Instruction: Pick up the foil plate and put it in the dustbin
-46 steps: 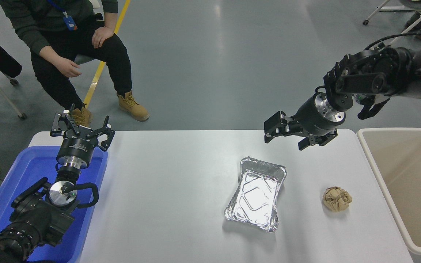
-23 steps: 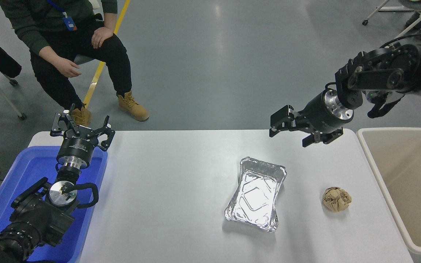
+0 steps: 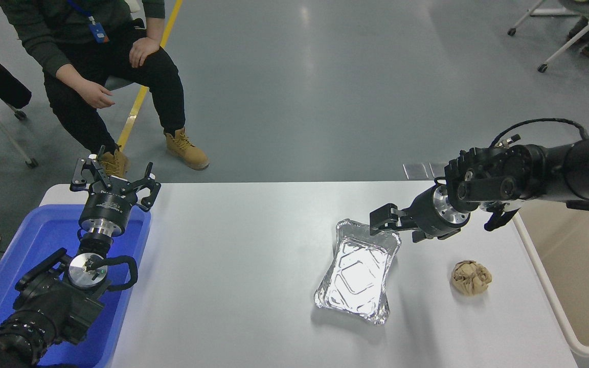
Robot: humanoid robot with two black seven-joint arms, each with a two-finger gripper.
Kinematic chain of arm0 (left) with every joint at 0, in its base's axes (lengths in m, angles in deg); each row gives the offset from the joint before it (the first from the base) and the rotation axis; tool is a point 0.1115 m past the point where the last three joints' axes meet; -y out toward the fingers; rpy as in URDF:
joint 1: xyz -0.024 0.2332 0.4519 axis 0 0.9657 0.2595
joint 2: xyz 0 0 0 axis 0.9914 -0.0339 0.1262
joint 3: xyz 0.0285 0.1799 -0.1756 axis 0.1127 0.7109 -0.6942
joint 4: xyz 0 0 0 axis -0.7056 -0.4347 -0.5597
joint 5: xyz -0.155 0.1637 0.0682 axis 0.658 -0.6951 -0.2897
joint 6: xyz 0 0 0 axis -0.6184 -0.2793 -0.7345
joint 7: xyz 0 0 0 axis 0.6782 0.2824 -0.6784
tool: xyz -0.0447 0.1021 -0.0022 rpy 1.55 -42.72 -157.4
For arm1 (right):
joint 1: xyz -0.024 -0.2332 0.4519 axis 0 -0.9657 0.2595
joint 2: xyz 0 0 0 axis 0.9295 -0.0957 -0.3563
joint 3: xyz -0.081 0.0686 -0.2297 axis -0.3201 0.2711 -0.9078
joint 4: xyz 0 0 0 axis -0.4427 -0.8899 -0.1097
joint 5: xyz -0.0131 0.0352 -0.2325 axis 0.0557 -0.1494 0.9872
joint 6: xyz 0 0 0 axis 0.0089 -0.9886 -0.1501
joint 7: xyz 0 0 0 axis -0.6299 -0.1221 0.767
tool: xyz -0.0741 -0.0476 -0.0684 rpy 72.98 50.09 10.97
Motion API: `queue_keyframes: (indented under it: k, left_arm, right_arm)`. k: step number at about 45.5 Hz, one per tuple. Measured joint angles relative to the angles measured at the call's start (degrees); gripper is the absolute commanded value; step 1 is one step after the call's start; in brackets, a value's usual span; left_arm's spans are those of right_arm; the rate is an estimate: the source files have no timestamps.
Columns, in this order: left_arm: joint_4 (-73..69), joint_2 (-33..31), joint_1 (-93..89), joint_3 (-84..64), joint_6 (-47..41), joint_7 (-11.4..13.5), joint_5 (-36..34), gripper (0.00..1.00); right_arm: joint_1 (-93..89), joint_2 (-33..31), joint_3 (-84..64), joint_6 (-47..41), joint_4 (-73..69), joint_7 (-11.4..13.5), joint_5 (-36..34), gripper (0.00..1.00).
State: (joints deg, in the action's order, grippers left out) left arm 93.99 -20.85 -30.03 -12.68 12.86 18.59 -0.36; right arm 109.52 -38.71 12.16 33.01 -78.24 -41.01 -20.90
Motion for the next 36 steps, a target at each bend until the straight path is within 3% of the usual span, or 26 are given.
queue_keyframes:
  k: [18,36]
  left_arm:
    - [0.00,0.00,0.00,0.00,0.00,0.00,0.00,0.99]
    - [-0.02,0.00,0.00,0.00,-0.01,0.00,0.00,0.99]
  right_arm:
    - [-10.14,1.43,1.10,6.98,3.51,-0.07,0.52,1.00]
    - [-15.00,3.73,1.20,11.80,5.38,-0.16,2.87,0.93]
